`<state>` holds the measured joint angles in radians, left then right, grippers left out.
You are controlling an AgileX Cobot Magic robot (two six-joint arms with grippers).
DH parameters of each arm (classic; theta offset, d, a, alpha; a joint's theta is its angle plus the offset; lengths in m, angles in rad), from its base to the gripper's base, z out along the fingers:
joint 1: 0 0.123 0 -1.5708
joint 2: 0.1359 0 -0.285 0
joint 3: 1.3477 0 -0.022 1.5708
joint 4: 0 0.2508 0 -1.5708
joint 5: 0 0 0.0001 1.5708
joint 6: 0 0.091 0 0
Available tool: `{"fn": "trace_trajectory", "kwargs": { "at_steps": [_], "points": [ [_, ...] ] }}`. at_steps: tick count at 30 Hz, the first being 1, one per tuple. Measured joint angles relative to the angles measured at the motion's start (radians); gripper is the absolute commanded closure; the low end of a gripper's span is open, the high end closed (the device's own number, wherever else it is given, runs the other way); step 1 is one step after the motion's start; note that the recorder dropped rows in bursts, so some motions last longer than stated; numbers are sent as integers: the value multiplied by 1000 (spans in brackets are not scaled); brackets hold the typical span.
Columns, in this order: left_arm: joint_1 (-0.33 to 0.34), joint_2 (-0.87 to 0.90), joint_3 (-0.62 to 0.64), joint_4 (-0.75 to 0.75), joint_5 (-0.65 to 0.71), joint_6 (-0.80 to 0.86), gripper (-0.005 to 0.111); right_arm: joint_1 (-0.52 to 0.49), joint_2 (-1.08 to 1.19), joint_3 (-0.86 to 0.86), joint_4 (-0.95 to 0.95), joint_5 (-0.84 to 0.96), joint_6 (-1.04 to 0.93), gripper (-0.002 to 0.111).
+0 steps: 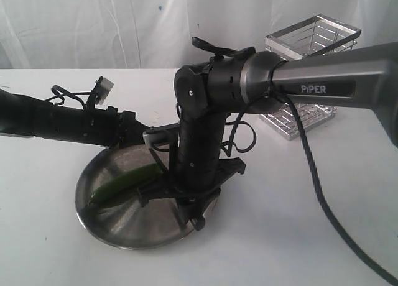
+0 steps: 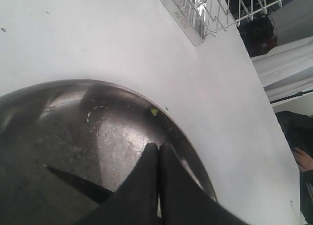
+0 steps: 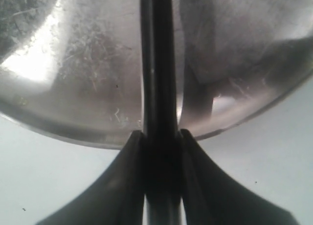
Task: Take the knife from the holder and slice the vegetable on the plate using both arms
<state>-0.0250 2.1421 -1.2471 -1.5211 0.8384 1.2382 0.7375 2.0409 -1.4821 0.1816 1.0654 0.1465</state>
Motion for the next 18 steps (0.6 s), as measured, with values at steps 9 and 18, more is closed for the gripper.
{"fn": "trace_trajectory", "kwargs": {
  "at_steps": [9,18],
  "points": [
    [0,0,0,14,0,3,107,0,0,0,24,-8,-26,108],
    [0,0,0,52,-14,5,107,0,0,0,12,-8,-8,108]
  ]
}}
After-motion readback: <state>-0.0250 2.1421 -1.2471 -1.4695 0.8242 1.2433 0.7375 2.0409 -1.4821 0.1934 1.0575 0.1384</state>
